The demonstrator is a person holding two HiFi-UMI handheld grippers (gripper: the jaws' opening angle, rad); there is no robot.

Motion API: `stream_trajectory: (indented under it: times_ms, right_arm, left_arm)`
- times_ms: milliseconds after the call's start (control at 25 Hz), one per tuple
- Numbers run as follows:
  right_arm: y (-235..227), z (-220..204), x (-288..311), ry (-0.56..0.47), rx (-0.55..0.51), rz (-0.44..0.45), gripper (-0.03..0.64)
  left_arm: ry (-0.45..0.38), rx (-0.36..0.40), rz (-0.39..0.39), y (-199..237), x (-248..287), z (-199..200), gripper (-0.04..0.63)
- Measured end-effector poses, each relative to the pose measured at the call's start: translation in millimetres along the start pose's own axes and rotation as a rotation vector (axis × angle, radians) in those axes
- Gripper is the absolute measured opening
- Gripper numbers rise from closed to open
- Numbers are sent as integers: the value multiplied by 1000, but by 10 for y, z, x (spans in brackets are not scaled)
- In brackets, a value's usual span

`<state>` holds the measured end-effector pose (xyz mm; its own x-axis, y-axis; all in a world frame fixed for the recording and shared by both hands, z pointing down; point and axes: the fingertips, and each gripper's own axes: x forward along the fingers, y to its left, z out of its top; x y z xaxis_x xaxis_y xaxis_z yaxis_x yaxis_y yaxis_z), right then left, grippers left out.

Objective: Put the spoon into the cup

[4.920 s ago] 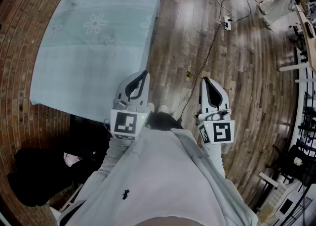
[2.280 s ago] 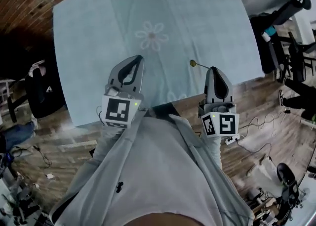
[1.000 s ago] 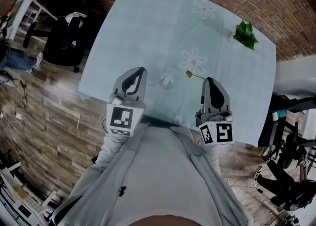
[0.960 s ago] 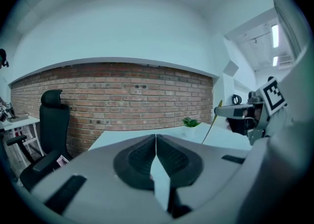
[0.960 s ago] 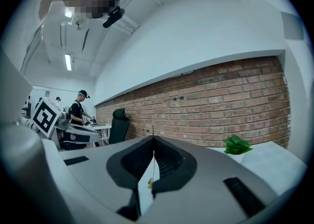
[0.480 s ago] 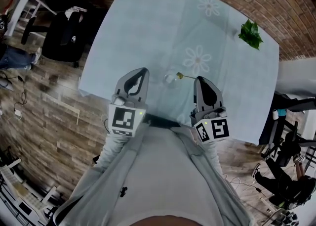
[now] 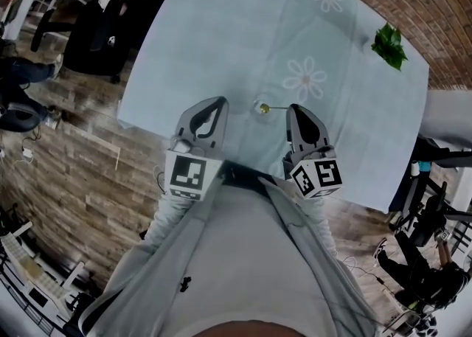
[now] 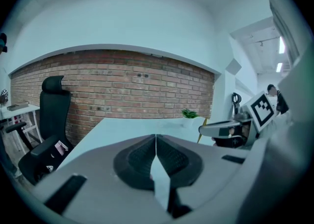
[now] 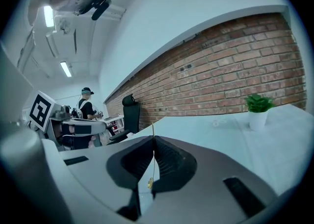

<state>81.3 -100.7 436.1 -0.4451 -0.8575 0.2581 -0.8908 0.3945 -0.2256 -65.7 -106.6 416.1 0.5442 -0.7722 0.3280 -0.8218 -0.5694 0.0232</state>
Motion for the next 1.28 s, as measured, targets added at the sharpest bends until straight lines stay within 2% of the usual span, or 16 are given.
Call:
stream_trajectory:
  times_ms: [560,800,1280]
  right_arm:
    - [-71,-418,279,79,114,37,20]
    - [-122,-497,330,99,130,34,20]
    - [-227,-569,361,133,146,26,20]
  left_arm:
    - [44,-7,10,31,75,-201,20]
    - [56,-26,28,52,96,-224,20]
    - [49,-5,7,8,145,-183,21]
